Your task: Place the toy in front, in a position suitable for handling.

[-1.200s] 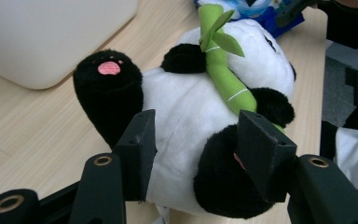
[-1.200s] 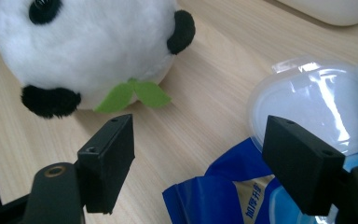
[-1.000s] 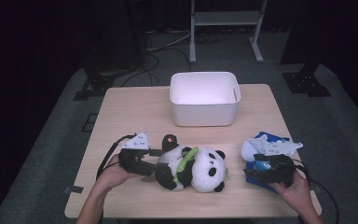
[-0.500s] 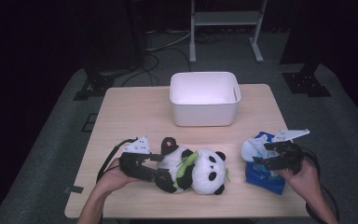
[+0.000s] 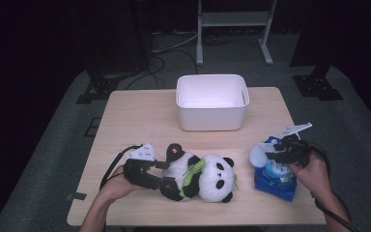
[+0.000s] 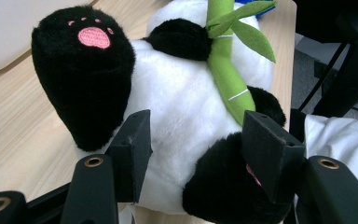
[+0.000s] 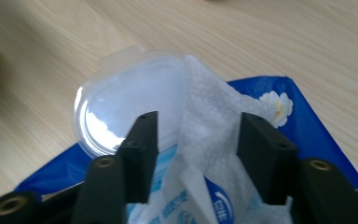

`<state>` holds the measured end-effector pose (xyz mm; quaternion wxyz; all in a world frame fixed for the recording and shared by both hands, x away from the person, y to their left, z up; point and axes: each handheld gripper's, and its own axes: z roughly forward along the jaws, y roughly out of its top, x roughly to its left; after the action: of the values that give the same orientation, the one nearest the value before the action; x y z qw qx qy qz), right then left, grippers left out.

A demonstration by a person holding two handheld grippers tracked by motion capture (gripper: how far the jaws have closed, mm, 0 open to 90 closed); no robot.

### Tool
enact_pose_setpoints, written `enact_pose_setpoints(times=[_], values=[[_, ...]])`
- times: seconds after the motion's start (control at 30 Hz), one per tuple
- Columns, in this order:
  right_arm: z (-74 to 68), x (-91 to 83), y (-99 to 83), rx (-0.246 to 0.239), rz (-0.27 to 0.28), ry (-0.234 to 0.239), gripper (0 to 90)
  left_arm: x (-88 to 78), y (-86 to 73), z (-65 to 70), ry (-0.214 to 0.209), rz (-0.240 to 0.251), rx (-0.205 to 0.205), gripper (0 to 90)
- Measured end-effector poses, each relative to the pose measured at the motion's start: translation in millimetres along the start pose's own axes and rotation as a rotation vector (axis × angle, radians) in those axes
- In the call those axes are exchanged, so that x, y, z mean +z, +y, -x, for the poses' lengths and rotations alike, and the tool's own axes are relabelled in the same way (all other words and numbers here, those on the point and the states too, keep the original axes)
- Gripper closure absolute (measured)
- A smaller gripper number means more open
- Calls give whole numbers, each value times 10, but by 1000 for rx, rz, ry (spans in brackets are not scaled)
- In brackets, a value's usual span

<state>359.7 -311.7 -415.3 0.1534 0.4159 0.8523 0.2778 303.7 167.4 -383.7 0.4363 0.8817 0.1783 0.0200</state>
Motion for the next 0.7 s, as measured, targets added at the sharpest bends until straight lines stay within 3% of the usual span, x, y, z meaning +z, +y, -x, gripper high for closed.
enact_pose_setpoints(times=[0.07,0.2,0.4,0.7], values=[[6,8,-2,3,-9,-6,538,1,1,1,1,2,-1,420],[27,12,-11,19,-25,-9,708,14,6,-2,-12,6,-5,413],[27,-11,8,29,-23,18,822,43,23,15,-14,4,1,400],[-24,-123,86,19,6,32,855,60,32,22,-10,-1,7,390]])
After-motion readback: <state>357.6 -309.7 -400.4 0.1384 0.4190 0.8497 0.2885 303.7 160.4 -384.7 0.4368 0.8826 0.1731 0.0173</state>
